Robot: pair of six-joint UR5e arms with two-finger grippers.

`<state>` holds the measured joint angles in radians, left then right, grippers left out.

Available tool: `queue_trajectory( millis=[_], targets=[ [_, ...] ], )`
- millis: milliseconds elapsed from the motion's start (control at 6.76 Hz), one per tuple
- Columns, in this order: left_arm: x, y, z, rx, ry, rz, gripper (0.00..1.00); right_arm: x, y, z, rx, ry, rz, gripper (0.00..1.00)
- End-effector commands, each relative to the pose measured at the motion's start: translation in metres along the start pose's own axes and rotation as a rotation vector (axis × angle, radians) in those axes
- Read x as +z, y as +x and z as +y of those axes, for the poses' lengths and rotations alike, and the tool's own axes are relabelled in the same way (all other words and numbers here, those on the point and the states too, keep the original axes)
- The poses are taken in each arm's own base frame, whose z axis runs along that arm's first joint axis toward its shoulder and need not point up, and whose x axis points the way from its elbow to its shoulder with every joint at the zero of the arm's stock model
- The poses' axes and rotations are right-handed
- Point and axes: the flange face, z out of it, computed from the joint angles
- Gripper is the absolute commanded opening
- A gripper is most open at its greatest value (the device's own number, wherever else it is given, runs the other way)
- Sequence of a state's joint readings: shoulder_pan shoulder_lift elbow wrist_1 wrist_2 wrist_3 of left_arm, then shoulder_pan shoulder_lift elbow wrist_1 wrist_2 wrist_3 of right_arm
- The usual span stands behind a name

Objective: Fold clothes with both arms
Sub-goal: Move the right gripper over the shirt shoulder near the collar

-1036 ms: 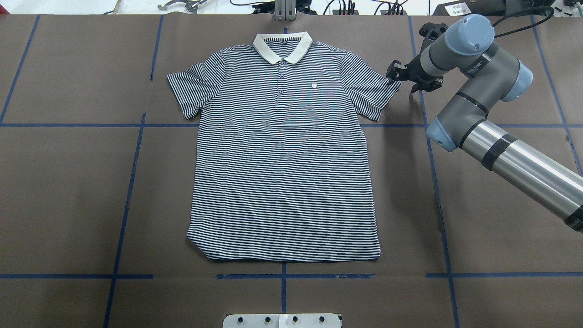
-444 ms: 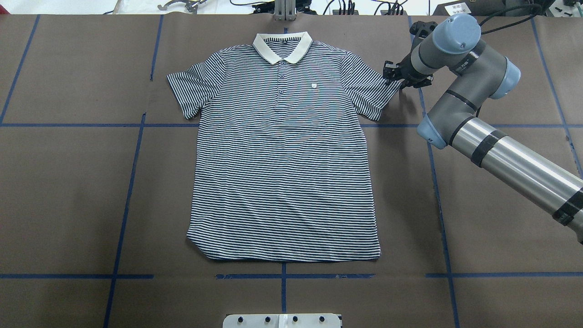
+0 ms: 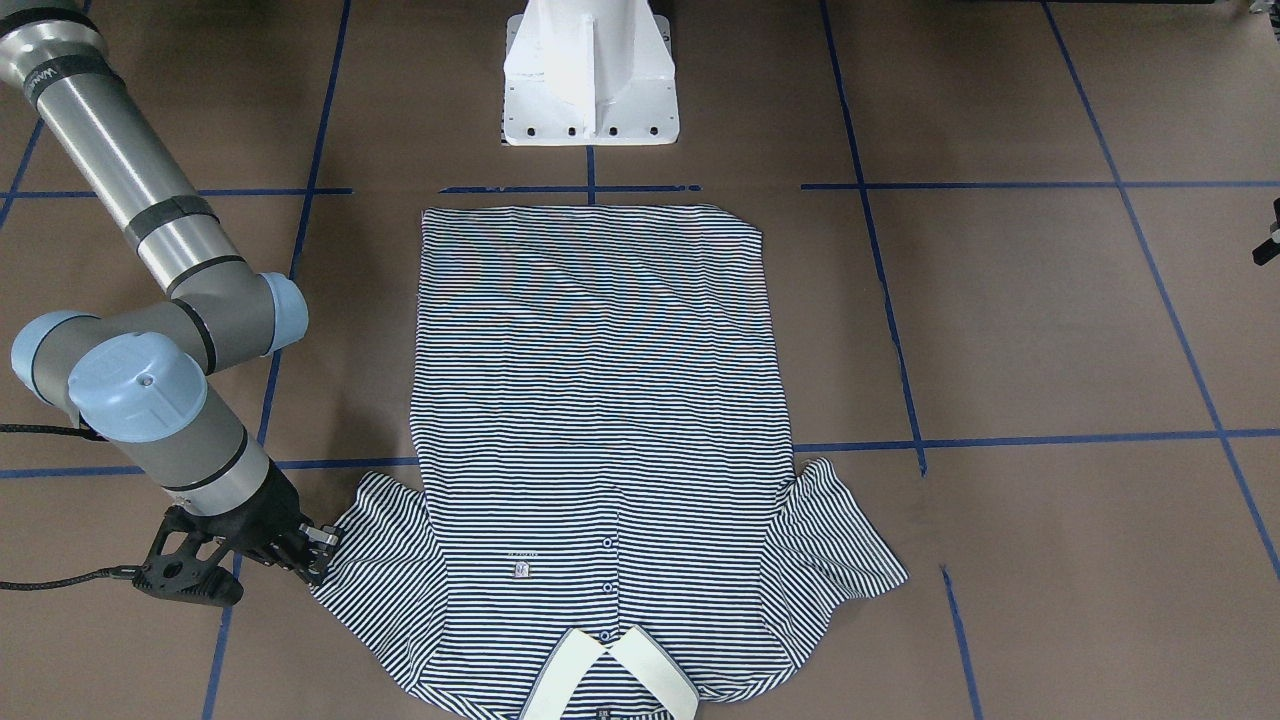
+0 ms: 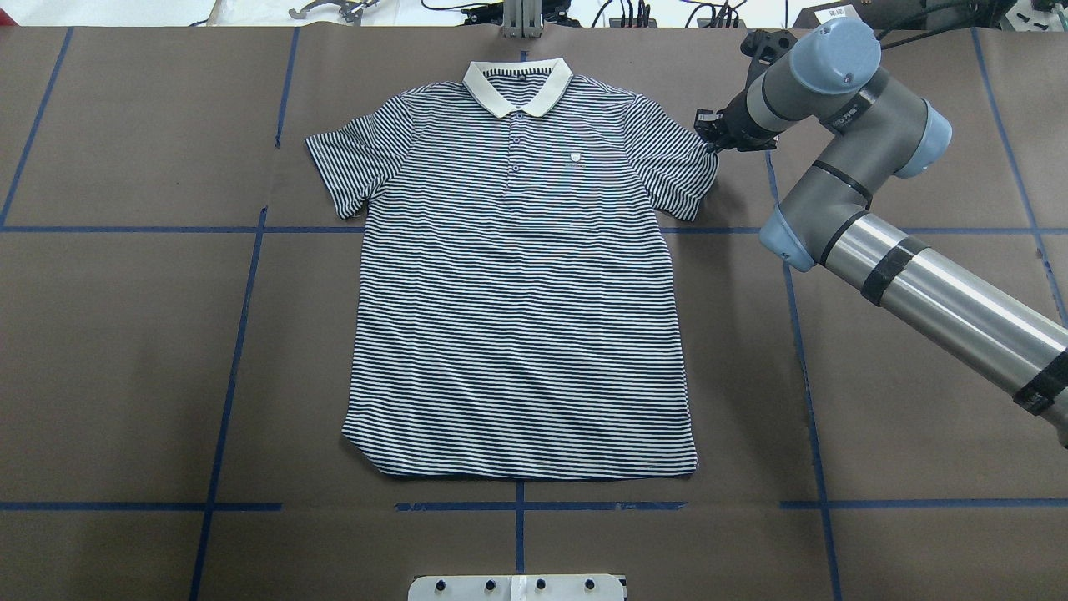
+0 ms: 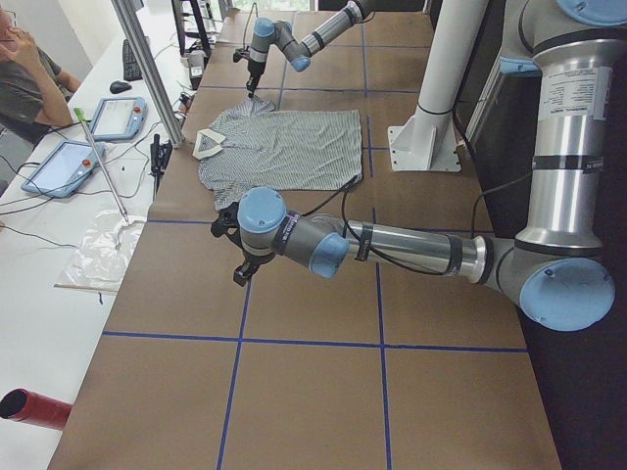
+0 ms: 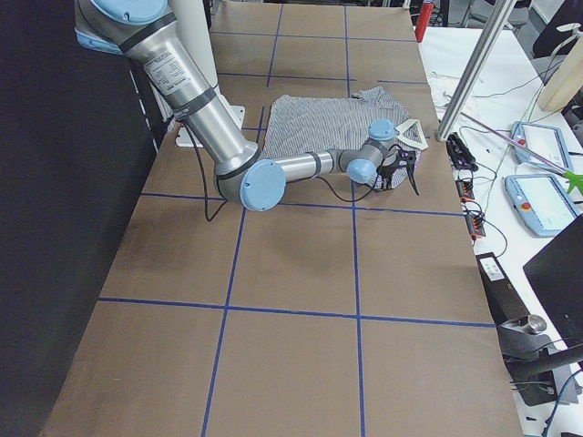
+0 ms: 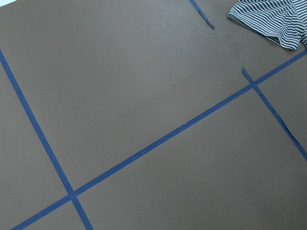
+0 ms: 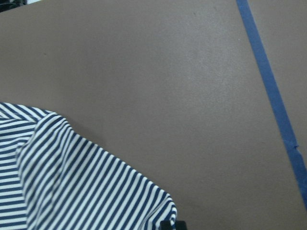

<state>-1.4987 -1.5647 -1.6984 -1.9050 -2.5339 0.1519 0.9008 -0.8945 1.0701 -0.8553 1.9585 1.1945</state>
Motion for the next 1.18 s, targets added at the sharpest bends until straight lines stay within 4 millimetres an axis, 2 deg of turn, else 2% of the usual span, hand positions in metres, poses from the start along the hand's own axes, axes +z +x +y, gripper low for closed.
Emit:
queue_trajectory(
  millis=[0,148,296,444,592,740,888,1036],
  targets=[
    [0.000,0.000,0.000,0.000,0.001,0.005,1.00,-0.010,-0.078,0.036,-0.039,-0.005,-0.065,0.00],
    [0.000,0.000,0.000,0.000,0.001,0.005,1.00,0.000,-0.128,0.053,0.004,0.074,-0.025,0.00],
    [0.000,0.001,0.000,0.000,0.001,0.005,1.00,0.016,-0.168,0.058,-0.004,0.096,-0.002,0.00],
    [0.000,0.001,0.000,0.000,0.002,0.006,1.00,0.027,-0.185,0.052,0.005,0.101,0.024,0.00],
    [0.000,0.000,0.000,0.009,0.007,0.005,1.00,0.037,-0.176,0.048,0.009,0.122,0.056,0.00],
    [0.010,0.004,0.001,0.028,0.016,0.078,1.00,0.041,-0.178,0.044,0.011,0.144,0.074,0.29],
    [0.017,0.001,0.008,0.019,0.021,0.139,1.00,0.039,-0.178,0.041,0.010,0.162,0.074,0.99],
    [0.015,0.004,-0.004,0.015,0.028,0.141,1.00,0.030,-0.183,0.044,0.012,0.168,0.055,1.00]
  ],
)
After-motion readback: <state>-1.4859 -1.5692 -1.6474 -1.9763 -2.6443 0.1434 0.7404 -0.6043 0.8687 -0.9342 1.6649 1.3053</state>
